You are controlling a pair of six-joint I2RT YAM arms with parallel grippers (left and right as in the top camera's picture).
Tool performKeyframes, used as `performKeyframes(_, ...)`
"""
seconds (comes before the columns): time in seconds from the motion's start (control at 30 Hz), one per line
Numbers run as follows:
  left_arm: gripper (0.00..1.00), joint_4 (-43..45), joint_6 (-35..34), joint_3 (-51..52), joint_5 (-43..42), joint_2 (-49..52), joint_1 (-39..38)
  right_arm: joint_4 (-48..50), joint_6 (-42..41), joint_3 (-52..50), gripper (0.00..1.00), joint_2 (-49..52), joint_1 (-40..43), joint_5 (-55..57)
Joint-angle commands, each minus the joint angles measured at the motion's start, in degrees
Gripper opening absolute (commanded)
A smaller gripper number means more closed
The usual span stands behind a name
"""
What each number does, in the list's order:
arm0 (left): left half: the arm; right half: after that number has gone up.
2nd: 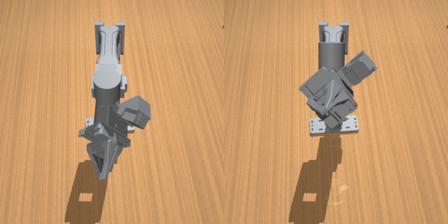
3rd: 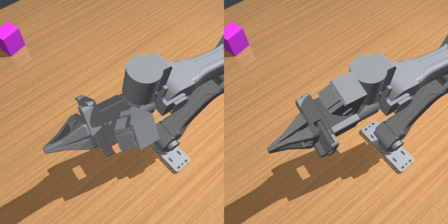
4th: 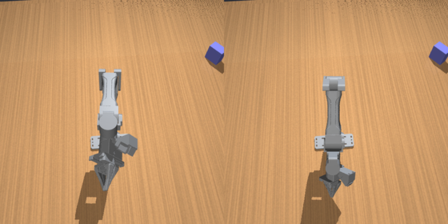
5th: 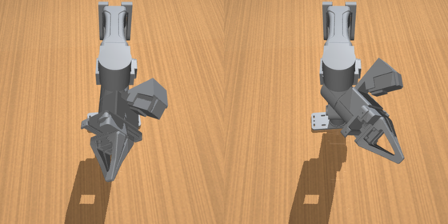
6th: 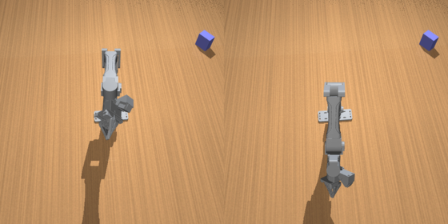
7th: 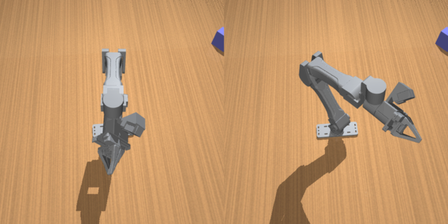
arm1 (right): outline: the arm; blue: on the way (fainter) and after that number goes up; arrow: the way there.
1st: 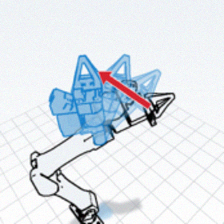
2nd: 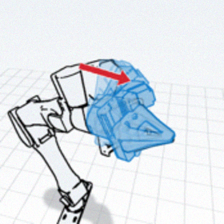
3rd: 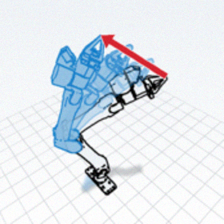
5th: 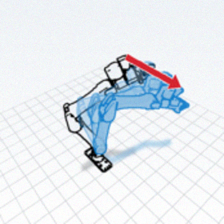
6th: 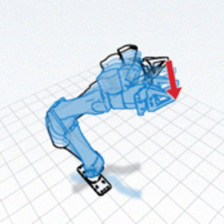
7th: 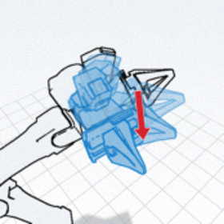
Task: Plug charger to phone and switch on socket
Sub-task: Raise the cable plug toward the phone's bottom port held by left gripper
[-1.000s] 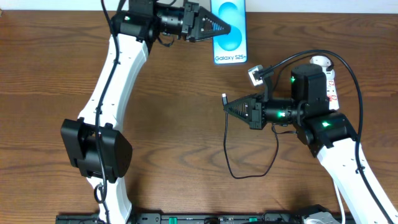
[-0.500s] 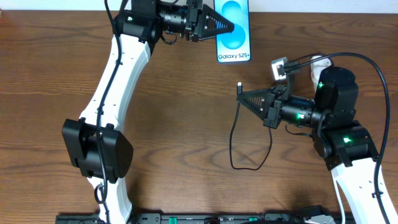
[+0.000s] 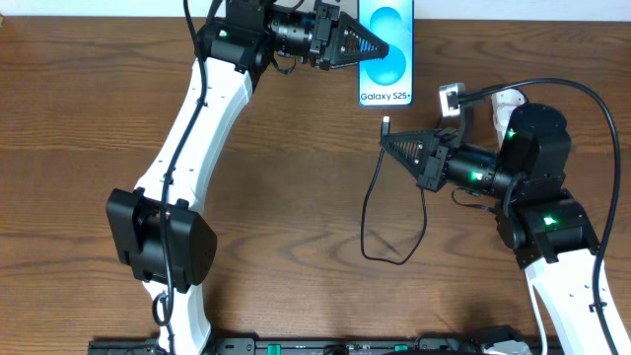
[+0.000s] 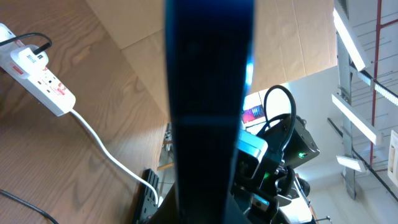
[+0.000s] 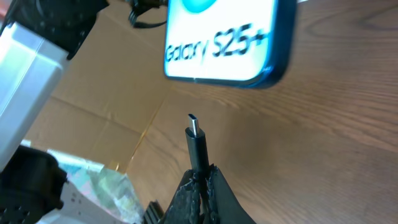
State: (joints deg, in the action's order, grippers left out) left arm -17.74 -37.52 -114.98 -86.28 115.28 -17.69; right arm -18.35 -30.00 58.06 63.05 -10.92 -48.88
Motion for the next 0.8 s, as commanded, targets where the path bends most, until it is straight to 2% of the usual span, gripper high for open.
performKeyframes(0.0, 0.08, 0.48, 0.15, -0.44, -1.60, -2.14, 0.24, 0.96, -1.70, 0.11, 0.01, -0.02, 0.48, 2.23)
performKeyframes(0.77, 0.07, 0.33, 1.86, -0.44, -3.74, -2.14, -1.05, 1.44, -5.20, 0.11, 0.01, 0.63, 0.33, -0.46)
